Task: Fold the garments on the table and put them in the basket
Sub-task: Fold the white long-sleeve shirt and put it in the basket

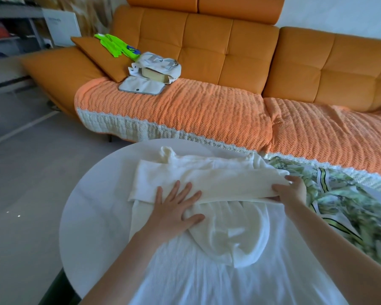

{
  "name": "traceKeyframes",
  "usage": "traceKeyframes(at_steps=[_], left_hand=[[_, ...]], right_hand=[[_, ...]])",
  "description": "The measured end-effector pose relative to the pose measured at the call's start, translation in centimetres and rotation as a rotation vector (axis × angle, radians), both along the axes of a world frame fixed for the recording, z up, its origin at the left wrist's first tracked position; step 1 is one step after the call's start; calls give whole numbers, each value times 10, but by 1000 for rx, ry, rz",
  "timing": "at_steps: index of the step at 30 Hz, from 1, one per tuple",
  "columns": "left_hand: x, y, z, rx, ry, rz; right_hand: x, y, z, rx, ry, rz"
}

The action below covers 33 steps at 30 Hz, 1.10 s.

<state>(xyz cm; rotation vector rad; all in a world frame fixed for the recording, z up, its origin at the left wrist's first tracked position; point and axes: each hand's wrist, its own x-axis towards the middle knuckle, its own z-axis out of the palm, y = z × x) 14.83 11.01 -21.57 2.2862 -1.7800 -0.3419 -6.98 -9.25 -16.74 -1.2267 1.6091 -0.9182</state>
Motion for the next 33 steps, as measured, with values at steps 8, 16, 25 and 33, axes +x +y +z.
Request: traceKeyframes(at_steps=[8, 16, 25, 33], left_hand=[[7, -5, 10, 1, 140, 54], [10, -6, 14, 12, -13, 198], [78, -31, 11, -64, -28, 386], [92, -39, 17, -426, -180, 570]], right_hand=[[-5, 5, 5, -297, 314, 155], [0, 13, -6, -564, 943, 517], [9, -15, -14, -339, 920, 706], [10, -29, -3, -609, 895, 389]])
